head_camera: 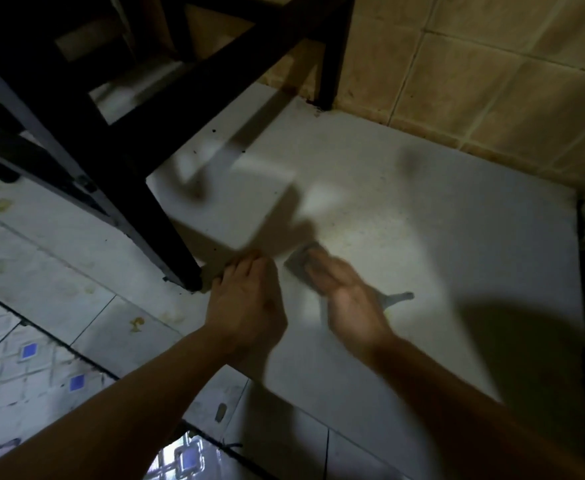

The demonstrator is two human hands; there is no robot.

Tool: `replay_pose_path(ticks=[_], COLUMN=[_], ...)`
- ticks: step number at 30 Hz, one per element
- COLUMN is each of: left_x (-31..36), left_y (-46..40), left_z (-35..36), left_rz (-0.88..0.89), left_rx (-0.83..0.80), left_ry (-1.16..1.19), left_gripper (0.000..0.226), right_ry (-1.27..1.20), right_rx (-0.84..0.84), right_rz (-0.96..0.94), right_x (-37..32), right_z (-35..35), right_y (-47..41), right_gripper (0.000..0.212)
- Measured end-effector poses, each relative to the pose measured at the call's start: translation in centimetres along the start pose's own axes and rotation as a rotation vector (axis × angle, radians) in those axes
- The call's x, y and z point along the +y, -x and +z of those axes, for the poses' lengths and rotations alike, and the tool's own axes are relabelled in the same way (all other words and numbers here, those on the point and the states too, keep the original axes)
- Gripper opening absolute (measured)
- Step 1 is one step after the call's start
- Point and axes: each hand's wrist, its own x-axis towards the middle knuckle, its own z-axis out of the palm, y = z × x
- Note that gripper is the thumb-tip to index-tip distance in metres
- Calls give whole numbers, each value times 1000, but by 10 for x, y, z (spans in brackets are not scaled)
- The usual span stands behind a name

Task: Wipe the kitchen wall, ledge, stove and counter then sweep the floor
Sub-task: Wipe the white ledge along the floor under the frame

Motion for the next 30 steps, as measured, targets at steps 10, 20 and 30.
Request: replay_pose_path(ticks=[10, 20, 30], left_x=[-16, -26, -23], left_y=[5, -3, 2], left_z=[-4, 0, 5], left_rz=[-73, -77, -106], left_rx=[13, 25, 97], left_ry=[21, 36, 133], left_gripper=[77, 87, 77], right_ry=[30, -32, -198], right_rx=[-7, -35, -225], right_rz=[53, 132, -214], right_x=[-18, 2, -12], right_z=[12, 9, 24], right_y=[-27, -76, -68], right_gripper=[60, 54, 59])
